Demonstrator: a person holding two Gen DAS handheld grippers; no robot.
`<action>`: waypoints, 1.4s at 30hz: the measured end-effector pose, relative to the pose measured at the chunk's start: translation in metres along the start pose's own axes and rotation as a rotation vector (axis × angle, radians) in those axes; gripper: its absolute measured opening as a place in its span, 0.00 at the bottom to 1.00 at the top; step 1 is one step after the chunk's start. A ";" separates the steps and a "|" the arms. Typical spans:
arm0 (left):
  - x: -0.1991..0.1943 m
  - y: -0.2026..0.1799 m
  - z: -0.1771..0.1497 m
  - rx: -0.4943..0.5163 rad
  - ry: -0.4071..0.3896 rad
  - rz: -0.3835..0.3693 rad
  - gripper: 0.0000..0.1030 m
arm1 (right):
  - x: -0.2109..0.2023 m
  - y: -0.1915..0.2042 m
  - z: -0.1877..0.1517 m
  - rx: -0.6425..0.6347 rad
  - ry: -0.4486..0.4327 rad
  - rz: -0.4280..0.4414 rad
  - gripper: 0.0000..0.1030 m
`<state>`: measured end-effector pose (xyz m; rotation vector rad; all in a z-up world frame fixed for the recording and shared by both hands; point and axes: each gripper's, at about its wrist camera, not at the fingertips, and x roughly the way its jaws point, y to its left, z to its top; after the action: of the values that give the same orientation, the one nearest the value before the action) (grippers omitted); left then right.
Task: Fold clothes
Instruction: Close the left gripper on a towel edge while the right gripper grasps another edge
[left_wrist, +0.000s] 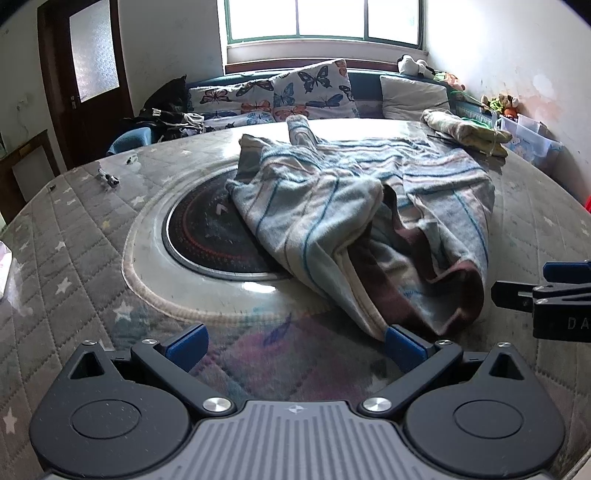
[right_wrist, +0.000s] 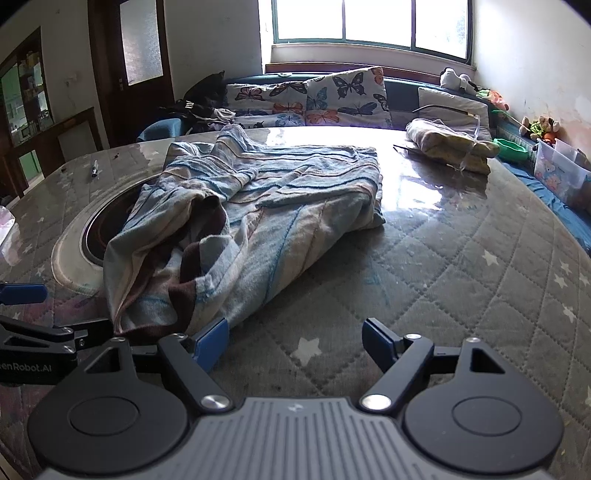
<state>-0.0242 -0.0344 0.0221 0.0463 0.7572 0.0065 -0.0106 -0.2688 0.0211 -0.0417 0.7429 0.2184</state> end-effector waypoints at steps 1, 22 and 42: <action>0.000 0.001 0.002 -0.002 -0.003 0.001 1.00 | 0.000 0.000 0.002 -0.001 -0.001 0.002 0.79; 0.046 -0.018 0.104 0.102 -0.154 -0.040 0.96 | 0.036 -0.016 0.092 -0.036 -0.080 -0.026 0.69; 0.096 -0.009 0.108 0.109 -0.088 -0.150 0.18 | 0.118 0.013 0.114 -0.099 0.028 0.054 0.51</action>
<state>0.1191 -0.0456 0.0340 0.0928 0.6713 -0.1790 0.1468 -0.2214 0.0259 -0.1193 0.7612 0.3068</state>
